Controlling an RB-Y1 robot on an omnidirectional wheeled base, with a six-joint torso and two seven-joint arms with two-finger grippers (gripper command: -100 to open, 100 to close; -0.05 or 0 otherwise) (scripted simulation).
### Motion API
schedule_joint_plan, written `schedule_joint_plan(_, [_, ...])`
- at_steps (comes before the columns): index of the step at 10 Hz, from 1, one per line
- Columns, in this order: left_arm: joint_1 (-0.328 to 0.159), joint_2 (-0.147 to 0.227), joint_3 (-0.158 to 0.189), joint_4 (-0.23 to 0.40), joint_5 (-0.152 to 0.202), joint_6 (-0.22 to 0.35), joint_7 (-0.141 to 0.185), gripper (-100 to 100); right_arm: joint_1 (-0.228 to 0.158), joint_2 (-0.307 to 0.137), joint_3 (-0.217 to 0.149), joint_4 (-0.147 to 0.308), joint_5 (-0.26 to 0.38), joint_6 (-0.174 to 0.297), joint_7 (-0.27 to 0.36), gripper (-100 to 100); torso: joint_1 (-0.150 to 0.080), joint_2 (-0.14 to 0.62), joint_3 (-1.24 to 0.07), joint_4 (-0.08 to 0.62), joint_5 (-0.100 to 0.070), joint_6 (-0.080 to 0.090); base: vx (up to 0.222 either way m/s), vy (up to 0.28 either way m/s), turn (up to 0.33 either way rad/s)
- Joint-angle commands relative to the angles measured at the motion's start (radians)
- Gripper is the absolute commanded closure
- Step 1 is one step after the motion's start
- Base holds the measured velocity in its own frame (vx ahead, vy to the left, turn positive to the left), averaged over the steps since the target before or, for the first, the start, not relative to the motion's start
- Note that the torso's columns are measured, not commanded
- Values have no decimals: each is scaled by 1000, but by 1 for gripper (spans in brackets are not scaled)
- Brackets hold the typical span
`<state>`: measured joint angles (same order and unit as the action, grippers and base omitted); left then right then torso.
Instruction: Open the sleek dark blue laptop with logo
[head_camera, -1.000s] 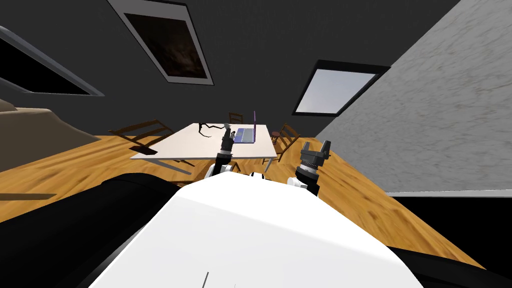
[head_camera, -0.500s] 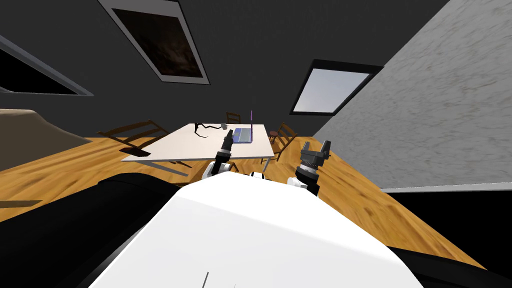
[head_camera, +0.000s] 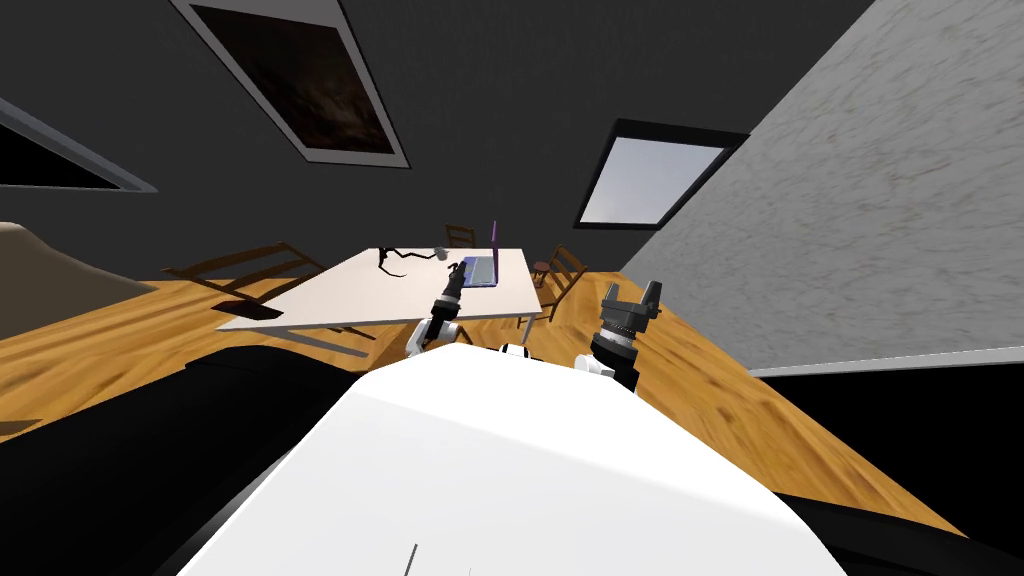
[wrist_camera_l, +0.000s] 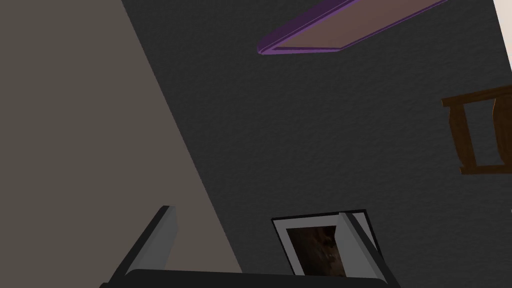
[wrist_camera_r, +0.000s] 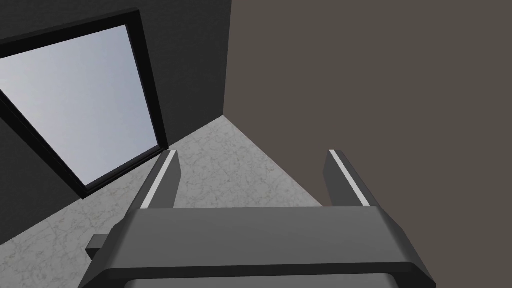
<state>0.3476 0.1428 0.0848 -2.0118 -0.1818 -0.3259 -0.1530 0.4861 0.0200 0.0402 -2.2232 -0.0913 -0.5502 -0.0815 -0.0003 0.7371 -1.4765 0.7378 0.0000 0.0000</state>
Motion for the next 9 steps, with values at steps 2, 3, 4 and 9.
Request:
schedule_joint_plan(2, [-53,2,49,86,-27,26,-38,-100,0,0,0,0,0,0,0,0,0,1,0,0,0,0,25,-72,-49])
schedule_joint_plan(3, [-68,1,62,108,-33,33,-47,-100,0,0,0,0,0,0,0,0,1,2,1,0,0,0,13,-60,-52])
schedule_joint_plan(4, [-82,-1,74,129,-39,39,-56,-100,0,0,0,0,0,0,0,0,1,2,1,1,0,0,24,-57,-50])
schedule_joint_plan(9, [-146,-24,130,228,-68,70,-95,-100,0,0,0,0,0,0,0,0,0,1,0,0,0,0,22,-55,-43])
